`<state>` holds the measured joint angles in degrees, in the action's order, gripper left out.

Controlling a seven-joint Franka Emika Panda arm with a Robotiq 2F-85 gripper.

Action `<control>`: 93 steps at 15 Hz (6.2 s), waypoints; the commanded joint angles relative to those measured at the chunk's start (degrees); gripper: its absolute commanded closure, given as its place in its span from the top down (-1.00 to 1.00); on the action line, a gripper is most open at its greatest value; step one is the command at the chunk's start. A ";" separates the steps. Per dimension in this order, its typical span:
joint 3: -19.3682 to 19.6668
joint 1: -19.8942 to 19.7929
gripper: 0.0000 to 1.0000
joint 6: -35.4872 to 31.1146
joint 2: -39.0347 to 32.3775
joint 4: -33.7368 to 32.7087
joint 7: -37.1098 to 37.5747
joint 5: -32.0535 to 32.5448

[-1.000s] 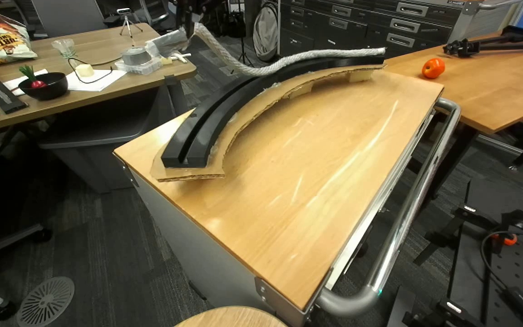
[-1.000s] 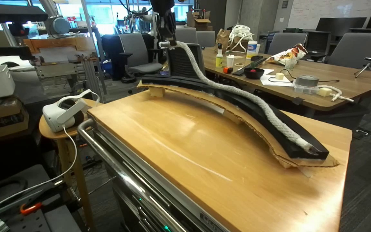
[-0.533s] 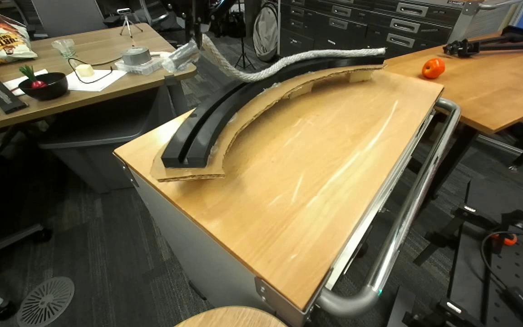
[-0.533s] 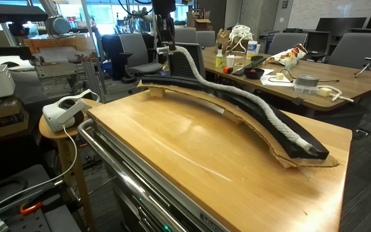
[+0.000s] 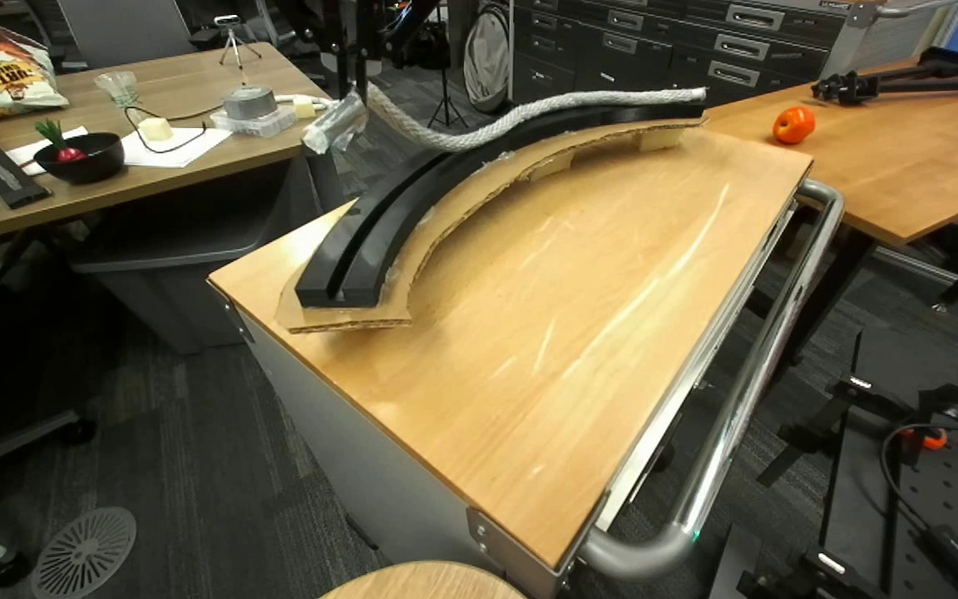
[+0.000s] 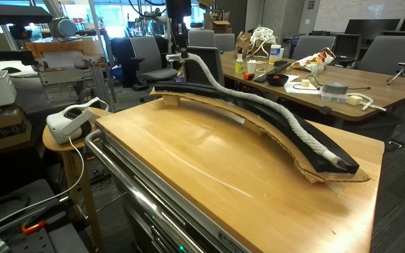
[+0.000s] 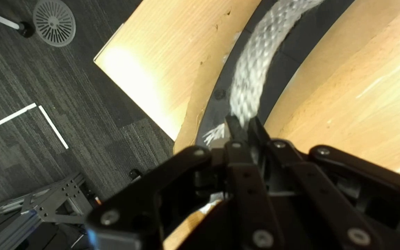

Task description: Place the rope along the middle of the black object

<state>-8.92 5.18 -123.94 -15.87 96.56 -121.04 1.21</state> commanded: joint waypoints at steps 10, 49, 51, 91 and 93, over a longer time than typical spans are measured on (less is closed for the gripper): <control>-1.92 -0.92 -0.17 12.94 -6.28 -8.36 -7.73 -6.41; 7.16 -5.19 1.00 5.11 -4.84 -3.93 44.77 4.17; 5.98 -6.62 1.00 7.70 -6.10 -5.31 42.08 3.25; 5.87 -3.81 -0.94 7.24 -14.35 -10.10 43.16 13.99; 5.51 -4.05 -0.94 6.98 -14.43 -10.30 42.78 13.52</control>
<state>-2.83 1.18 -116.33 -28.81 88.52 -78.02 14.21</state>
